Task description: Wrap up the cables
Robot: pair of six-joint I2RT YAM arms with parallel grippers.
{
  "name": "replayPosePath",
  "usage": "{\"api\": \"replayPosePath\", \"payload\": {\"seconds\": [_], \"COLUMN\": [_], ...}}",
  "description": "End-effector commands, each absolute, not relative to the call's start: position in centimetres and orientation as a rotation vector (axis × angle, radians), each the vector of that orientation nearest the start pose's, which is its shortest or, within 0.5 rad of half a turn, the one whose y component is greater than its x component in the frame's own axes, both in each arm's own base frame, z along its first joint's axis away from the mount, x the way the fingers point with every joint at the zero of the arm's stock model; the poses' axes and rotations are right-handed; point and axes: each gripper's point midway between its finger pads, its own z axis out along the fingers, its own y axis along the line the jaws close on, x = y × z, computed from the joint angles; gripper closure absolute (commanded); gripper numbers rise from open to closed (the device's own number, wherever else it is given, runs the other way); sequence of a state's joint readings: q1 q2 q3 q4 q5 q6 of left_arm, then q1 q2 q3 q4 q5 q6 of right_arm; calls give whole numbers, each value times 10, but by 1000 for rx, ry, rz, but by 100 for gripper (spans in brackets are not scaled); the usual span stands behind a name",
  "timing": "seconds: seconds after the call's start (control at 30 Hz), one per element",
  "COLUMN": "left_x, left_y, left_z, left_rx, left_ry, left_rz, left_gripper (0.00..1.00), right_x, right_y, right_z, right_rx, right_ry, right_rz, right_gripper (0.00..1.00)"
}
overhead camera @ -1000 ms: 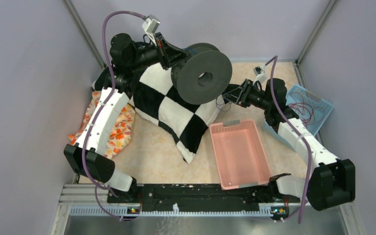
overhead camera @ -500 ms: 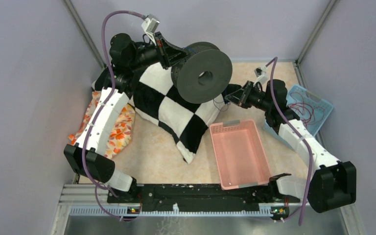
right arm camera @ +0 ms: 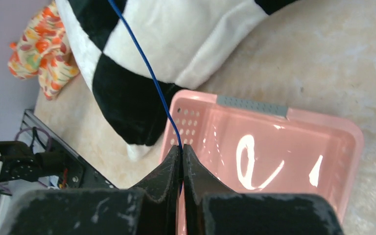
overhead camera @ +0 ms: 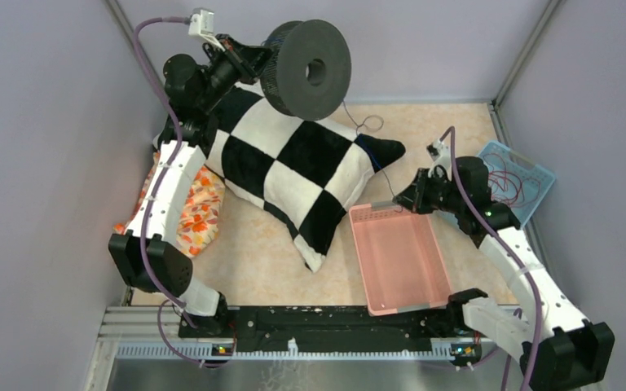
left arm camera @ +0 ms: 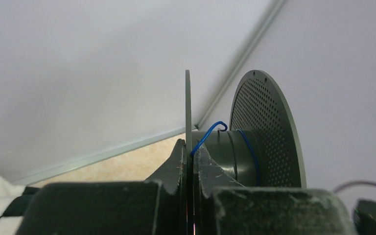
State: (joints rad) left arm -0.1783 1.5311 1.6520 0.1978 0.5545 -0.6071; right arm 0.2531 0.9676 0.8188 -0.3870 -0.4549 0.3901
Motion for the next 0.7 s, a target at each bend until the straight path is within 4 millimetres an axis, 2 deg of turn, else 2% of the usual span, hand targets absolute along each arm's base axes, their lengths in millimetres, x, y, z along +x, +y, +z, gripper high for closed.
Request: {"api": "replayPosePath", "payload": {"seconds": [0.0, 0.17, 0.4, 0.47, 0.67], "left_x": [452, 475, 494, 499, 509], "left_y": [-147, -106, -47, -22, -1], "left_z": [535, 525, 507, 505, 501], "left_rx": [15, -122, -293, -337, -393], "left_ry": [1192, 1211, 1215, 1203, 1199], "left_rz": [-924, -802, -621, -572, -491], "left_gripper": [100, 100, 100, 100, 100], "right_x": [230, 202, 186, 180, 163], "right_y": [140, 144, 146, 146, 143], "right_z": [192, 184, 219, 226, 237], "right_rx": [-188, -187, -243, -258, -297], "right_ry": [2244, 2285, 2257, 2254, 2280], "right_rz": [731, 810, 834, 844, 849], "right_gripper": [100, 100, 100, 100, 100]}}
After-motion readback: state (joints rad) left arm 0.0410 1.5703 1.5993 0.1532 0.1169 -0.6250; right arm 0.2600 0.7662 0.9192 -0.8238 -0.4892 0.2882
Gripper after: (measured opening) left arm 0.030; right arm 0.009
